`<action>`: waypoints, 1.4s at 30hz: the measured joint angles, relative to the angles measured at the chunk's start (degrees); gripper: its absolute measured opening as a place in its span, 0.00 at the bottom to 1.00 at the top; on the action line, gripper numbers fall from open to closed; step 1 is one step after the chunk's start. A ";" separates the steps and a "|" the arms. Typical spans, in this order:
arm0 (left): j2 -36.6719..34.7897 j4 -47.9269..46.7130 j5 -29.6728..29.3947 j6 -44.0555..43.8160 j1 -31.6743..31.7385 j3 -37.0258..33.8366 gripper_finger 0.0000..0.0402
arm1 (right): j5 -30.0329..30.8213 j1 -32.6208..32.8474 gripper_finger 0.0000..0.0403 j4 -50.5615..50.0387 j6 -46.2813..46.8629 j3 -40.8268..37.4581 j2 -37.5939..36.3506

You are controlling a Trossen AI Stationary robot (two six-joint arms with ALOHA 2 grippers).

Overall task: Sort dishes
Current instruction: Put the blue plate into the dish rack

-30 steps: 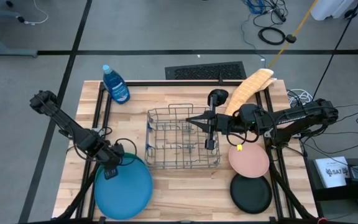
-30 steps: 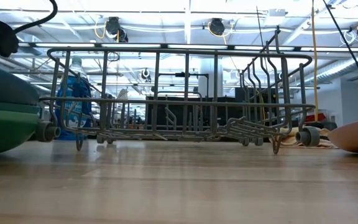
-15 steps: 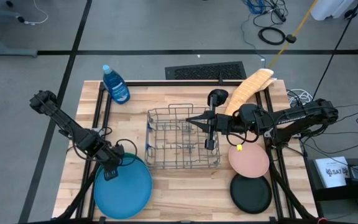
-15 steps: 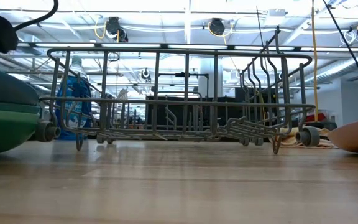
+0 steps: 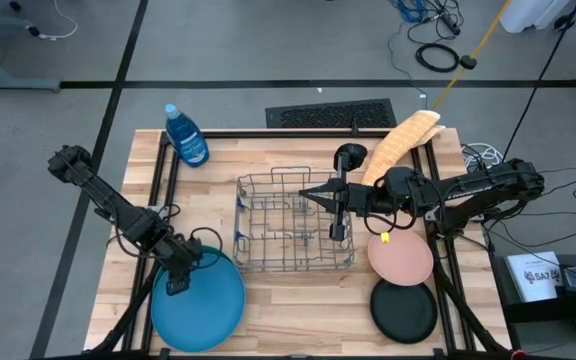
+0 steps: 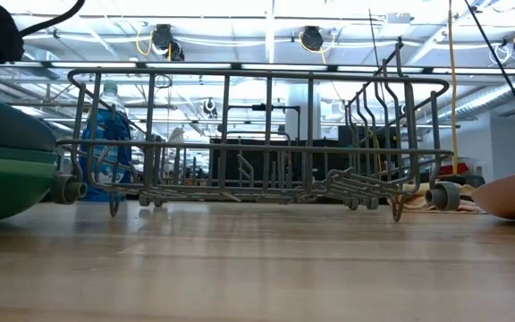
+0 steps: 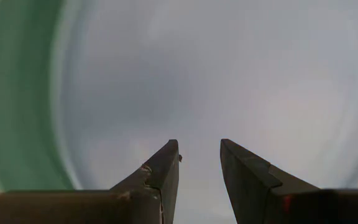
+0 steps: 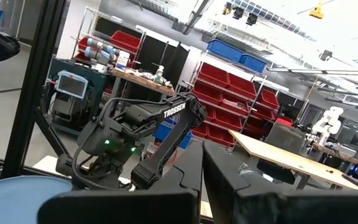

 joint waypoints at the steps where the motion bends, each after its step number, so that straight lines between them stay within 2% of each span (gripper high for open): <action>1: 0.01 0.21 1.61 -0.04 0.23 0.00 0.29 | 0.00 -0.01 0.02 -0.06 0.00 0.00 0.00; 3: 0.02 0.44 3.83 -0.39 0.54 0.10 0.29 | -0.01 0.00 0.02 -0.32 0.00 0.00 0.00; 6: 0.04 -3.28 3.14 -0.98 0.55 1.70 0.29 | -0.01 0.01 0.02 -0.47 0.00 0.00 0.00; 10: 0.02 -10.34 -4.42 0.99 0.11 4.10 0.29 | -0.01 0.01 0.02 -0.81 -0.01 0.00 0.00; 14: 0.04 -10.77 -9.01 3.06 -0.30 4.28 0.29 | -0.01 0.00 0.02 -1.81 -0.02 -0.02 0.00; 20: 0.06 -14.41 -9.42 2.96 -0.32 4.09 0.29 | -0.01 -0.01 0.02 -2.94 -0.37 -0.02 0.02; 29: 0.08 -14.36 -9.49 3.13 -0.30 3.88 0.29 | -0.01 0.00 0.02 -4.78 -0.68 -0.02 0.02; 35: 0.11 -14.68 -9.58 2.88 -0.30 1.31 0.29 | -0.02 0.01 0.02 -4.75 -0.87 -0.02 0.02; 42: 0.11 -14.95 -12.16 2.47 -0.30 1.05 0.29 | -0.02 0.01 0.02 -4.71 -0.87 -0.02 0.02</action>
